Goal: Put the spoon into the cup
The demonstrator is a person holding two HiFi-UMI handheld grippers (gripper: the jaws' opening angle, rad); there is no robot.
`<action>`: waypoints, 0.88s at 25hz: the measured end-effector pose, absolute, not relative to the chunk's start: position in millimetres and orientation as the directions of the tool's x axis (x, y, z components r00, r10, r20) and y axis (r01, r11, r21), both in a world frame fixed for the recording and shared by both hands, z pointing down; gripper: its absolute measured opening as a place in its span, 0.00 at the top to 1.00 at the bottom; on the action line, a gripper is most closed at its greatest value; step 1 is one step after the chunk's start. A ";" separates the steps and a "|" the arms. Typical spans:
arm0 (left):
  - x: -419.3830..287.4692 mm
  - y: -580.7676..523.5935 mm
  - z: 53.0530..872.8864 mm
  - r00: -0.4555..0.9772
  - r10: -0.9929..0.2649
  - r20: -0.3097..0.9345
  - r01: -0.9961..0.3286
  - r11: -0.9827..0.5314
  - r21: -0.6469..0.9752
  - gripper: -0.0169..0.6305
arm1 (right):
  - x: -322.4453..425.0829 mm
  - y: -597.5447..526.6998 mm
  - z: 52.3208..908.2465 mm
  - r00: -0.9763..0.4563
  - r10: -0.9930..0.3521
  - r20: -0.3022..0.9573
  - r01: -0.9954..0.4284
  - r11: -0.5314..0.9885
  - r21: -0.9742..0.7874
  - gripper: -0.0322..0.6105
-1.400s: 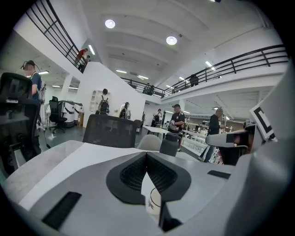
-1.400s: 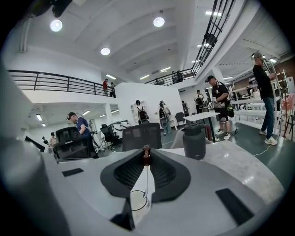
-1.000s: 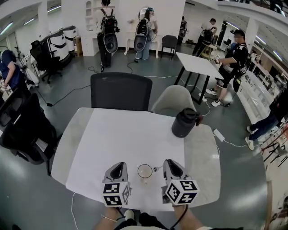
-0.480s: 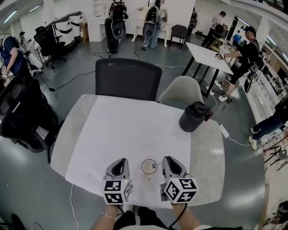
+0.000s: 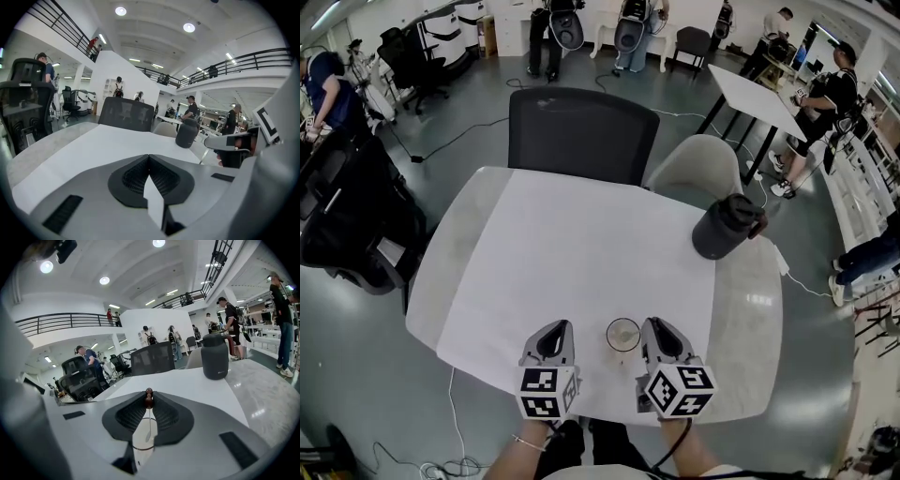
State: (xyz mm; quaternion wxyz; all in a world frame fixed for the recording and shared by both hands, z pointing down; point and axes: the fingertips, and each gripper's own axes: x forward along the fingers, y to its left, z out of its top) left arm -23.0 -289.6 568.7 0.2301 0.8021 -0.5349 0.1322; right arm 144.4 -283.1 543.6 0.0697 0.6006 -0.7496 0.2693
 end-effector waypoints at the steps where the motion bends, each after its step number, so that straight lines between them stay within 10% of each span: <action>1: -23.2 -288.8 570.2 0.393 -0.795 0.462 -0.919 -0.321 0.228 0.95 | 143.4 -282.7 546.3 -0.270 -0.860 0.432 -0.937 0.132 -0.323 0.85; 22: -24.4 -278.4 608.5 0.371 -0.764 0.528 -0.928 -0.283 0.242 0.95 | 131.3 -279.0 586.4 -0.315 -0.825 0.469 -0.924 0.153 -0.351 0.85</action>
